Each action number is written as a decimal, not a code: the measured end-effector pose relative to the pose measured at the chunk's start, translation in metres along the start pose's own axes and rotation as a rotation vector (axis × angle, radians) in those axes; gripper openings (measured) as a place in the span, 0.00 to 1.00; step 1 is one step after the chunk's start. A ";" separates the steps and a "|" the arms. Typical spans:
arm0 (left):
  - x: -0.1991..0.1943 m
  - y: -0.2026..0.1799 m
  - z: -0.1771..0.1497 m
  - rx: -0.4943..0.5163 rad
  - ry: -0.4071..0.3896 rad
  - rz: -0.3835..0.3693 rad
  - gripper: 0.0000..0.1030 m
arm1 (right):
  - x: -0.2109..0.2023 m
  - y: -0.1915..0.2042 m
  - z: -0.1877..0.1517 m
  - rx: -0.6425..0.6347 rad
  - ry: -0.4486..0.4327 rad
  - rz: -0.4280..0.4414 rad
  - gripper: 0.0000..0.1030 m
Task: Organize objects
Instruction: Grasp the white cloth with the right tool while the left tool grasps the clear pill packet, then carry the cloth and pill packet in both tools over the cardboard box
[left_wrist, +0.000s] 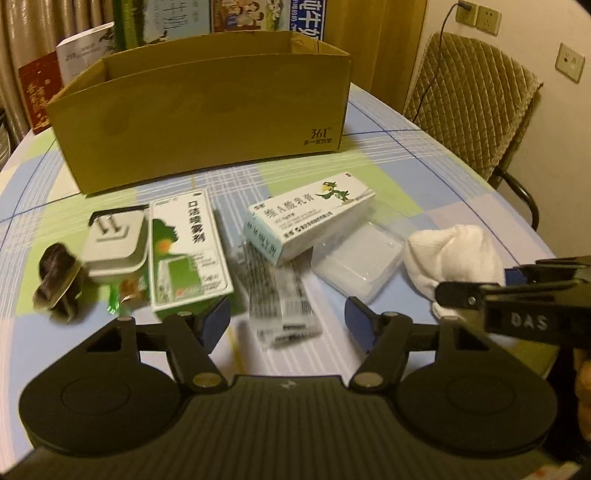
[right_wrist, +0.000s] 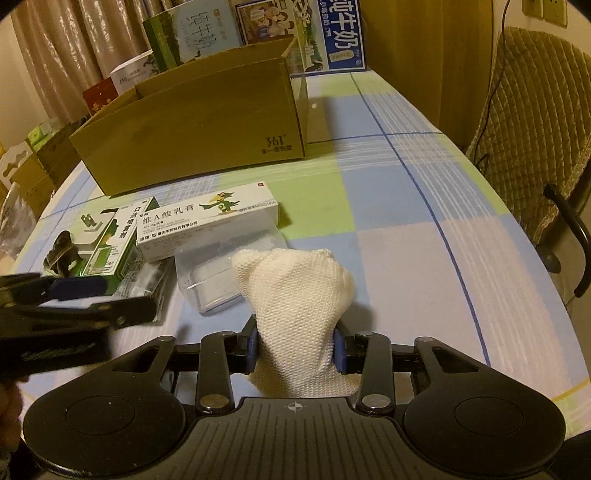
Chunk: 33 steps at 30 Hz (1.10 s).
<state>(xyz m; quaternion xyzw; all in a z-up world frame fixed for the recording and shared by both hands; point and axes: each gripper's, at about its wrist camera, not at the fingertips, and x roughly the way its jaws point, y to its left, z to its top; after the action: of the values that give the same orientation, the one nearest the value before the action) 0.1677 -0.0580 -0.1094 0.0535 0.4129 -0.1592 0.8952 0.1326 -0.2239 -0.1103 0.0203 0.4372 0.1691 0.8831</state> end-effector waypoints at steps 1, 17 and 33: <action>0.004 -0.001 0.001 0.000 0.002 -0.005 0.59 | 0.000 0.000 0.000 0.002 0.001 0.001 0.34; -0.006 -0.014 -0.023 0.047 0.032 0.060 0.34 | -0.004 0.006 -0.004 -0.023 -0.003 0.014 0.34; -0.007 -0.013 -0.024 0.030 0.016 0.089 0.32 | -0.008 0.010 -0.005 -0.030 -0.019 0.016 0.34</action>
<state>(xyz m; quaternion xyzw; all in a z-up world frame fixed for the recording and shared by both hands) 0.1414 -0.0628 -0.1194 0.0866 0.4149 -0.1253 0.8970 0.1216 -0.2174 -0.1055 0.0120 0.4259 0.1827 0.8861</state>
